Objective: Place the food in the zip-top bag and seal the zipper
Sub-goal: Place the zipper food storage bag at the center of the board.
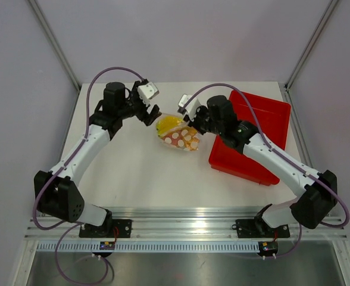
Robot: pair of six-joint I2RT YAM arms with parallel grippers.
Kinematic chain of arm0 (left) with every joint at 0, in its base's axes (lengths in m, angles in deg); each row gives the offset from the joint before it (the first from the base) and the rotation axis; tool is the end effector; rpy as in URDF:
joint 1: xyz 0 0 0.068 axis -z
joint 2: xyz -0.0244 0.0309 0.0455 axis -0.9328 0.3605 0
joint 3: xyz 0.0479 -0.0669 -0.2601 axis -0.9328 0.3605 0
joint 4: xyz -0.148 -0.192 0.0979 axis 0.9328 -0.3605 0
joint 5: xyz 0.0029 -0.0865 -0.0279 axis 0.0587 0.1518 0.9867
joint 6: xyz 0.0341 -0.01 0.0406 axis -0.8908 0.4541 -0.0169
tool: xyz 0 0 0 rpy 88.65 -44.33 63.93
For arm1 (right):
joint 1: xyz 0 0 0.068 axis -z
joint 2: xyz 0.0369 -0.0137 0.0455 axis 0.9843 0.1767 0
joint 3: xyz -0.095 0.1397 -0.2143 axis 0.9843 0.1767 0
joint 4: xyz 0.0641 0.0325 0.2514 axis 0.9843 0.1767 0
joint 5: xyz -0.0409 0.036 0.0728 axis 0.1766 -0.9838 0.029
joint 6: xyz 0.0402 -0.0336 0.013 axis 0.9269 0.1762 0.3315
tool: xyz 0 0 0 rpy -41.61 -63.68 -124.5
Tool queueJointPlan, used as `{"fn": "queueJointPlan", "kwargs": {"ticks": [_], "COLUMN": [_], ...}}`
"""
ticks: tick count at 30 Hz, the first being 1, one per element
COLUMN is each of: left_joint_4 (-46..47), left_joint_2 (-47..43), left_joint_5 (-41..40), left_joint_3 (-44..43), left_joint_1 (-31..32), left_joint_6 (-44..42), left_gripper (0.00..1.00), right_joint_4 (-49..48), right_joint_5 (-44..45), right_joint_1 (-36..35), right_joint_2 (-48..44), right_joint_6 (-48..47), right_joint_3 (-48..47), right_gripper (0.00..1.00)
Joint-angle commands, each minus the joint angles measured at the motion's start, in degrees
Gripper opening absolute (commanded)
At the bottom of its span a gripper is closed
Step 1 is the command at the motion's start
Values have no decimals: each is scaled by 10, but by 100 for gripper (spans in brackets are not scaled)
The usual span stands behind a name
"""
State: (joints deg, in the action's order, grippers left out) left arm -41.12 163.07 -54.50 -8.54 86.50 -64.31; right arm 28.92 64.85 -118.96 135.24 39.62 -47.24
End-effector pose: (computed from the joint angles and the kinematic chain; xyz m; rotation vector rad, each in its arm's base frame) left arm 0.3135 -0.1180 0.3426 1.0528 1.6635 -0.3985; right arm 0.2523 0.2099 0.3570 -1.2018 1.6171 0.1983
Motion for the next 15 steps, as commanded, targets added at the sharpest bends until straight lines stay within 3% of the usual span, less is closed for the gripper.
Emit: {"fn": "queueJointPlan", "kwargs": {"ticks": [1,2,5,9,10,13,14,15], "left_joint_4": [77,93,135,122,102,81,75,68], "left_joint_2": [-54,-90,-150,-243,-255,-296,-304,-313], "left_joint_5": [-10,-25,-62,-112,-110,-117,-122,-127], "left_joint_3": [-12,3,53,50,46,47,50,59], "left_joint_1": [4,4,4,5,5,7,7,7], "left_joint_6": [41,57,74,109,129,204,225,244], "left_gripper": [88,97,99,99,99,99,99,99], "right_joint_4": [-71,-76,-71,-105,-109,-90,-68,-2], "right_joint_5": [-54,-78,-89,-29,-2,218,262,299], "right_joint_1": [-5,-10,-40,-43,-43,-40,-38,-32], "right_joint_2": [-36,-43,-61,-107,-129,-150,-149,-144], "right_joint_6": [-5,1,31,90,122,229,257,283], "right_joint_3": [13,30,81,134,142,111,92,67], "right_gripper": [30,39,66,72,73,86,96,99]}}
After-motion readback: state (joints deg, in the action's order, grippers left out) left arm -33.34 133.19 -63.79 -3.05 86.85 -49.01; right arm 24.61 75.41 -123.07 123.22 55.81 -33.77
